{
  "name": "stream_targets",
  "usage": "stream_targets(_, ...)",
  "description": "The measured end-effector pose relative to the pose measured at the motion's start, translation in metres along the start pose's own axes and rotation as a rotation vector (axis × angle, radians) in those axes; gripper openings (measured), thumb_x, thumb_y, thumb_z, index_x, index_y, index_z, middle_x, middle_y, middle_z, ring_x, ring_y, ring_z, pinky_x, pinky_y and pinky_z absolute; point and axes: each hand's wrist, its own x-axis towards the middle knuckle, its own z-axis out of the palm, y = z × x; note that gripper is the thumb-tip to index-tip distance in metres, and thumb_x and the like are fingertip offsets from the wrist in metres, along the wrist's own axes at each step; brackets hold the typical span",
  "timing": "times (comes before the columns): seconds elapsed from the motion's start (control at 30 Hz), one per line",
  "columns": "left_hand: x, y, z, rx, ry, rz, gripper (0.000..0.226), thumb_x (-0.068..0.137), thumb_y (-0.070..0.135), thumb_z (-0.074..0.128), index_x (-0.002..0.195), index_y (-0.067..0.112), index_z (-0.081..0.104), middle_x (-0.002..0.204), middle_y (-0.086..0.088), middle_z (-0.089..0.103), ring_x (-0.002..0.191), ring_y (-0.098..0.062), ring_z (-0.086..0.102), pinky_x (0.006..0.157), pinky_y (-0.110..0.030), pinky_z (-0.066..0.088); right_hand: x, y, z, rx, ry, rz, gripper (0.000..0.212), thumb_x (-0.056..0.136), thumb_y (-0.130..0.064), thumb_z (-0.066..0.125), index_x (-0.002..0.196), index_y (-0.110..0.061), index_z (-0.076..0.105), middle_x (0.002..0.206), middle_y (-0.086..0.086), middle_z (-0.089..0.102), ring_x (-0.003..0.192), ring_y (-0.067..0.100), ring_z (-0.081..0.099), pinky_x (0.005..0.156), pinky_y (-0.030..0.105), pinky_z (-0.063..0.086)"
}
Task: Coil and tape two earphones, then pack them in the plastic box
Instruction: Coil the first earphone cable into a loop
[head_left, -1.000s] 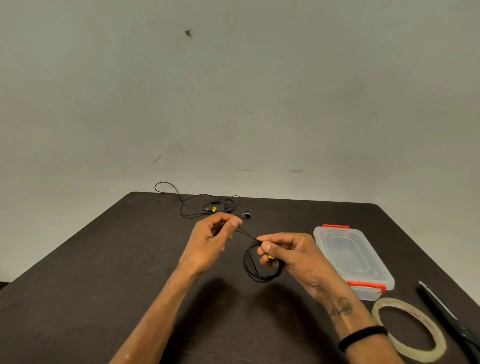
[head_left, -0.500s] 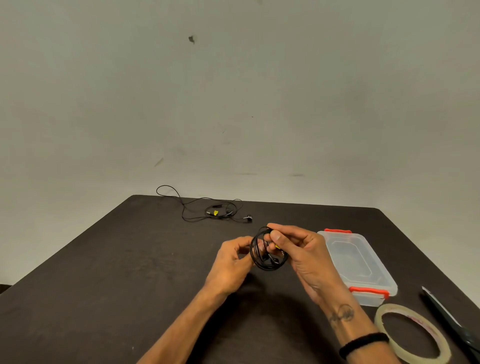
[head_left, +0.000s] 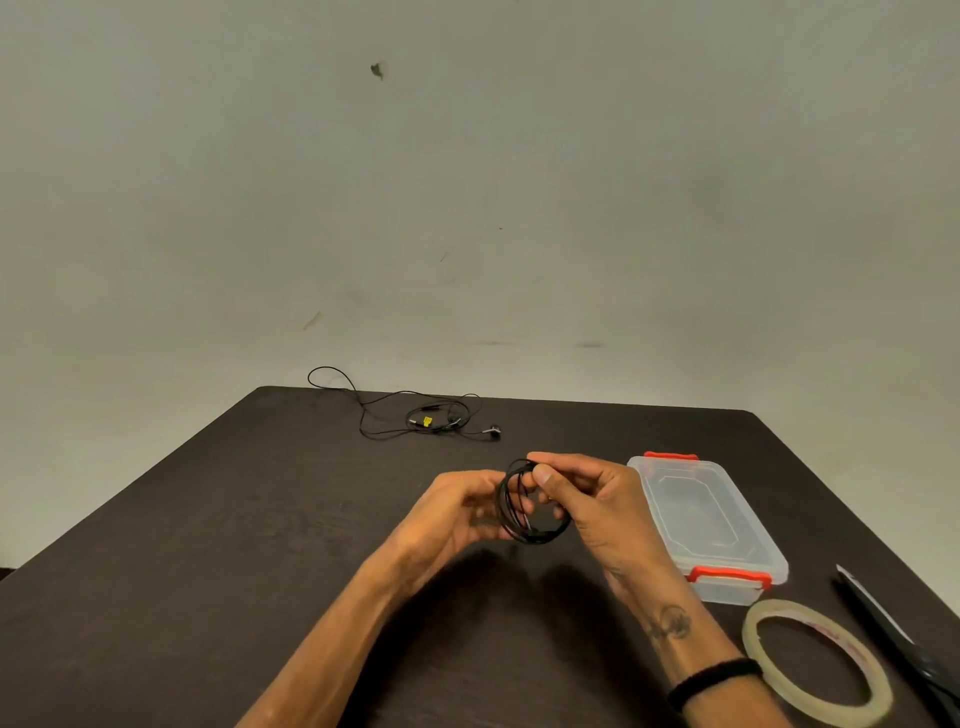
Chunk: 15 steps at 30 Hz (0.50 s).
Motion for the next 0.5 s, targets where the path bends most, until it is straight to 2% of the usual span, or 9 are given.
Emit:
stream_targets(0.07, -0.0008, 0.0015, -0.0004, 0.067, 0.009, 0.024, 0.033, 0.105, 0.029, 0.054, 0.115, 0.009, 0.078, 0.116, -0.018, 0.076, 0.103, -0.026, 0.07, 0.095, -0.047, 0.055, 0.0003, 0.001, 0.0, -0.01, 0.011, -0.005, 0.019, 0.094, -0.009, 0.075, 0.106, -0.022, 0.082, 0.091, 0.0, 0.083, 0.078, 0.008, 0.073, 0.071, 0.018, 0.055)
stream_targets(0.13, -0.0015, 0.0016, -0.0009, 0.231, 0.024, 0.061, 0.026, 0.103, 0.028, 0.063, 0.117, 0.014, 0.079, 0.113, -0.014, 0.077, 0.104, -0.024, 0.07, 0.094, -0.041, 0.058, 0.0, 0.0018, -0.0005, -0.036, 0.008, -0.012, 0.019, 0.094, -0.01, 0.075, 0.107, -0.023, 0.082, 0.091, -0.001, 0.083, 0.077, 0.006, 0.073, 0.072, 0.018, 0.055)
stream_targets(0.2, -0.001, 0.0015, -0.0015, 0.294, 0.061, 0.08, 0.02, 0.1, 0.019, 0.068, 0.115, 0.016, 0.079, 0.106, -0.007, 0.078, 0.097, -0.015, 0.071, 0.083, -0.028, 0.058, -0.0003, 0.0025, -0.0005, -0.061, 0.007, -0.026, 0.019, 0.094, -0.011, 0.075, 0.107, -0.023, 0.082, 0.09, -0.002, 0.083, 0.077, 0.006, 0.073, 0.072, 0.018, 0.056)
stream_targets(0.27, -0.0012, 0.0018, -0.0012, 0.29, 0.071, 0.101, 0.02, 0.098, 0.008, 0.068, 0.113, 0.014, 0.079, 0.104, -0.003, 0.08, 0.093, -0.009, 0.073, 0.079, -0.022, 0.057, 0.0, 0.0031, 0.0001, -0.074, 0.01, -0.039, 0.018, 0.094, -0.01, 0.076, 0.106, -0.022, 0.082, 0.09, -0.003, 0.083, 0.078, 0.008, 0.074, 0.074, 0.018, 0.056)
stream_targets(0.4, -0.001, 0.0055, 0.0015, 0.315, 0.097, 0.153, 0.025, 0.094, 0.003, 0.072, 0.114, 0.017, 0.076, 0.102, -0.008, 0.08, 0.091, -0.012, 0.074, 0.08, -0.023, 0.059, 0.0003, 0.0041, 0.0009, -0.1, 0.01, -0.062, 0.019, 0.094, -0.009, 0.076, 0.105, -0.024, 0.082, 0.087, -0.003, 0.082, 0.075, 0.005, 0.072, 0.074, 0.019, 0.055)
stream_targets(0.5, 0.0001, 0.0033, -0.0028, 0.431, 0.136, 0.187, 0.025, 0.095, 0.004, 0.07, 0.11, 0.023, 0.079, 0.103, -0.002, 0.079, 0.094, -0.01, 0.071, 0.084, -0.024, 0.057, -0.0009, 0.0028, 0.0018, -0.122, 0.001, -0.07, 0.02, 0.094, -0.01, 0.076, 0.103, -0.027, 0.082, 0.087, -0.004, 0.082, 0.075, 0.005, 0.072, 0.075, 0.018, 0.056)
